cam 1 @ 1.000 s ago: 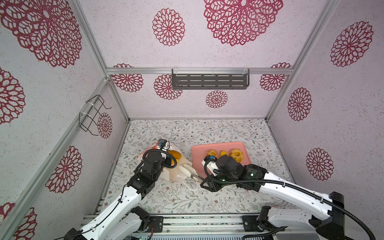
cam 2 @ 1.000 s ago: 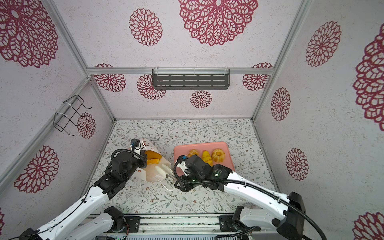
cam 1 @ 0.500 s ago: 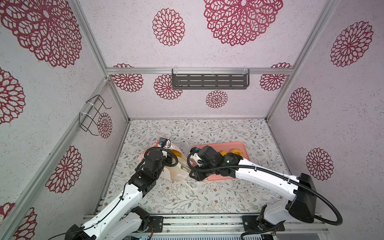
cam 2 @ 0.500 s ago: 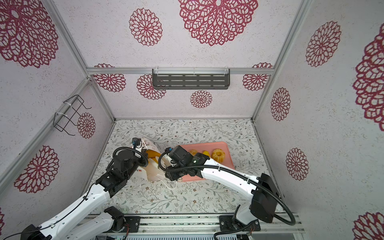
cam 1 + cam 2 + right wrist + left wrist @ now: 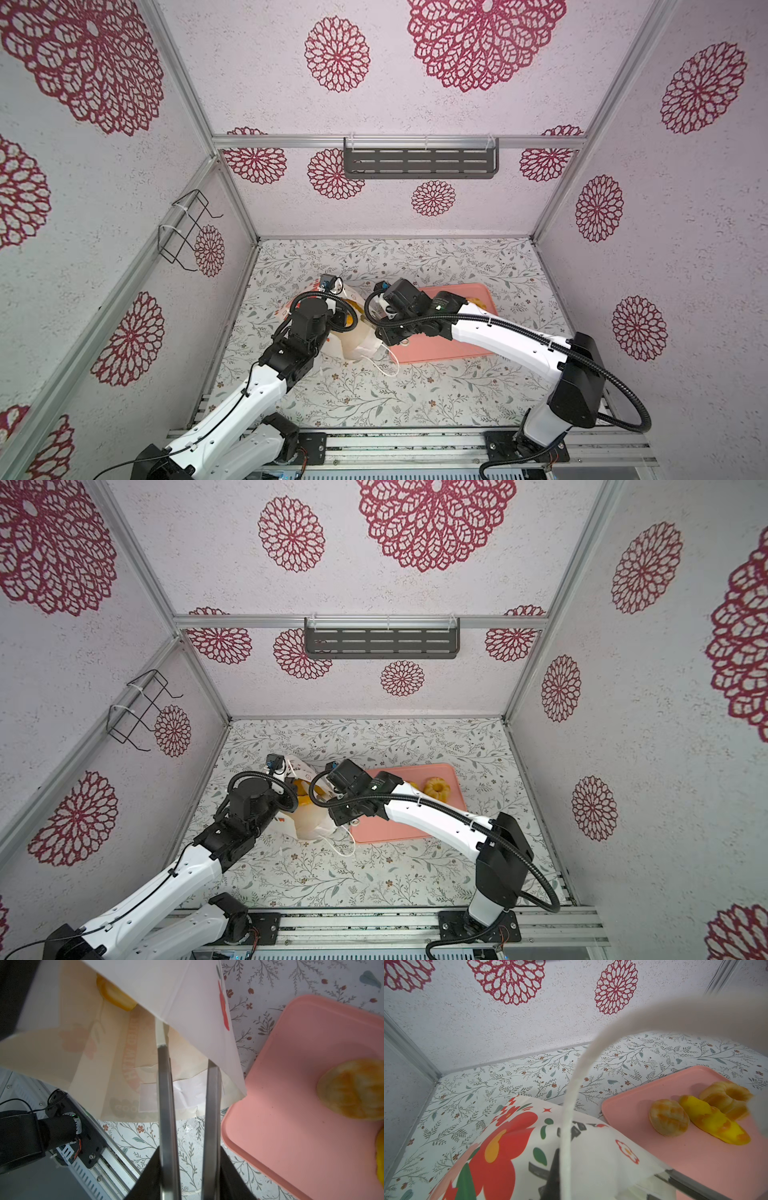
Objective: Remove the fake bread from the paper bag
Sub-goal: 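Push the tongs deeper into the bag toward the remaining bread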
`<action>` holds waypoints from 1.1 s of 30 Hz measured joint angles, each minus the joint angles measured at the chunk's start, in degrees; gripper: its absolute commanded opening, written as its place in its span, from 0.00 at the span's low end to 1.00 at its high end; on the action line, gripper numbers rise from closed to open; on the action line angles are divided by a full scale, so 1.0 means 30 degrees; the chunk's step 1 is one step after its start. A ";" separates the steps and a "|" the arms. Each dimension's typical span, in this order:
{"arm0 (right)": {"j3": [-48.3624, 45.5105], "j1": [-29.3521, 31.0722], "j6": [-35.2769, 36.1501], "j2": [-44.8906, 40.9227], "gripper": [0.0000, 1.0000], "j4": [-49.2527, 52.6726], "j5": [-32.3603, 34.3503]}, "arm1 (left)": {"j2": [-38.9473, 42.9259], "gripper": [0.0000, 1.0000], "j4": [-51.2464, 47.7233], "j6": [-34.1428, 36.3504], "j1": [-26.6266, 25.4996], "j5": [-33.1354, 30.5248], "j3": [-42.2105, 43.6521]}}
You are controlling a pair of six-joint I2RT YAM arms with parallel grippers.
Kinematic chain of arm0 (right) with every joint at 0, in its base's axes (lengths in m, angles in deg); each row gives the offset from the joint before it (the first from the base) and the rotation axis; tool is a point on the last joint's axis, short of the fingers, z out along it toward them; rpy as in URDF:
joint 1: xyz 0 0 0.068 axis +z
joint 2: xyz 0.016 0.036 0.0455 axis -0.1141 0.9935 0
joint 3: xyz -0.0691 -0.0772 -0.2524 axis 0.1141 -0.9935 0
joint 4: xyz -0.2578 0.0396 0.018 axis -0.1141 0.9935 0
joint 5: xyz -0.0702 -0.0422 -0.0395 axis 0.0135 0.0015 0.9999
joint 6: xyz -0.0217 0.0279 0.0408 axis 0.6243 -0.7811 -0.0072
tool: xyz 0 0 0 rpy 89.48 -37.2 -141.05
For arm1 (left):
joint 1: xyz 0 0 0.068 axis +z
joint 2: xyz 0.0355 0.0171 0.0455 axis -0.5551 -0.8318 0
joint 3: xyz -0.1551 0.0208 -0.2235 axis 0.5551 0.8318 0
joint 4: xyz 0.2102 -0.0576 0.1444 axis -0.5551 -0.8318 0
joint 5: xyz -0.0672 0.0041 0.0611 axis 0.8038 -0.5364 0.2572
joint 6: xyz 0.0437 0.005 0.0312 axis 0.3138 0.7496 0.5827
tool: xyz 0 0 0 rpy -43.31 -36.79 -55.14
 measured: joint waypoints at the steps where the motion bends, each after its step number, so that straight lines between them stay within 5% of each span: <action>1: 0.0036 -0.0058 0.0000 0.0168 0.38 0.0015 0.0000 | -0.0022 0.00 0.0015 -0.0015 0.0000 0.0015 0.0000; 15: -0.0488 -0.0685 -0.0459 0.1661 0.38 -0.1158 -0.1603 | -0.0823 0.00 0.0554 -0.0357 -0.0015 0.0036 -0.0102; 33: -0.5093 -0.0947 -0.3898 -0.2696 0.35 -0.6244 -0.6790 | -0.1370 0.00 0.0940 -0.0627 -0.0189 -0.0459 -0.0342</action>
